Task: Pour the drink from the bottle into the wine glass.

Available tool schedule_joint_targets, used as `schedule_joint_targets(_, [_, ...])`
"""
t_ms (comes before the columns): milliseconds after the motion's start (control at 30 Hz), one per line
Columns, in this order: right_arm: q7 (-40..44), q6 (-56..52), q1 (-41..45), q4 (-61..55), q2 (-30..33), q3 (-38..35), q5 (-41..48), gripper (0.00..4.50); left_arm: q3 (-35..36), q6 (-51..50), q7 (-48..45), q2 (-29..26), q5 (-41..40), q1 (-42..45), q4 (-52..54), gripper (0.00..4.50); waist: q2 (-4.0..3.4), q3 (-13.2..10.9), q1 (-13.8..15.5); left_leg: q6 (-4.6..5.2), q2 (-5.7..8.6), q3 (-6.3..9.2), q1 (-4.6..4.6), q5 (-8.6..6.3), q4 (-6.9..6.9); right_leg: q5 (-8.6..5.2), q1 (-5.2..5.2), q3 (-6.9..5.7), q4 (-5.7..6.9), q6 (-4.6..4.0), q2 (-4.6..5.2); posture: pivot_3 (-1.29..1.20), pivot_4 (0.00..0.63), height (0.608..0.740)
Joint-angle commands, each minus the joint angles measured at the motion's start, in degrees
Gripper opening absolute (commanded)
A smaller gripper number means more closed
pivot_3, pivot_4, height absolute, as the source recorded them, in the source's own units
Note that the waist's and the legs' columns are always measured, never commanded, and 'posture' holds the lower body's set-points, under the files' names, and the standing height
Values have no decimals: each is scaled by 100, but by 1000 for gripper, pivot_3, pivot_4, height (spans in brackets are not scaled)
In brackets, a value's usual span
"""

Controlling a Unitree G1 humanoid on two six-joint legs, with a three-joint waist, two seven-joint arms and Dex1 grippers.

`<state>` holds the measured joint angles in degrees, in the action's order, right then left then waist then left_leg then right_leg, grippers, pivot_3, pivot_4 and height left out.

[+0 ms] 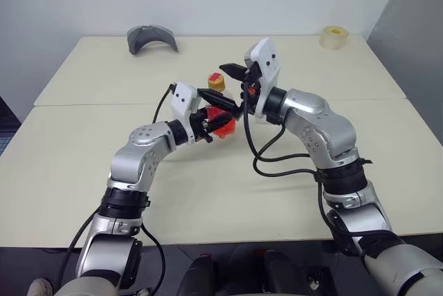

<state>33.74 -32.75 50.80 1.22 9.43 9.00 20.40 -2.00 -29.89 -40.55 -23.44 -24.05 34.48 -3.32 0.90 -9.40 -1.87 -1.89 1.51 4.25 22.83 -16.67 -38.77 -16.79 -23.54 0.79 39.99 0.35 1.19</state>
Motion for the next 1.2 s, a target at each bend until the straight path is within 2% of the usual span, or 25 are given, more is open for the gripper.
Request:
schedule_joint_targets(33, [4,215,281,208,-38,-153,-65,4500,132,67,-4,26,-48,205,285,1707,0,0,0,0,0,1,0,0,0,0,0,-1,0,0,0,0,150,740])
schedule_joint_targets(533, [28,251,372,392,7,-405,-37,4500,134,37,47,120,-69,128,356,1706,0,0,1,0,0,1,1,0,0,0,0,-1,1,0,0,0,150,740])
schedule_joint_targets(1000, [369,-129,-229,-34,1176,-823,198,4500,457,-321,121,-249,-247,-401,964,1653,0,0,19,1,0,1,3,-1,-1,0,1,-1,-1,0,0,0,150,740])
schedule_joint_targets(1200, [420,-162,-436,-191,1335,-836,173,4500,478,-410,170,-175,-239,-355,1032,1653,0,0,19,17,0,0,3,-10,-2,0,3,-2,-1,0,1,0,150,740])
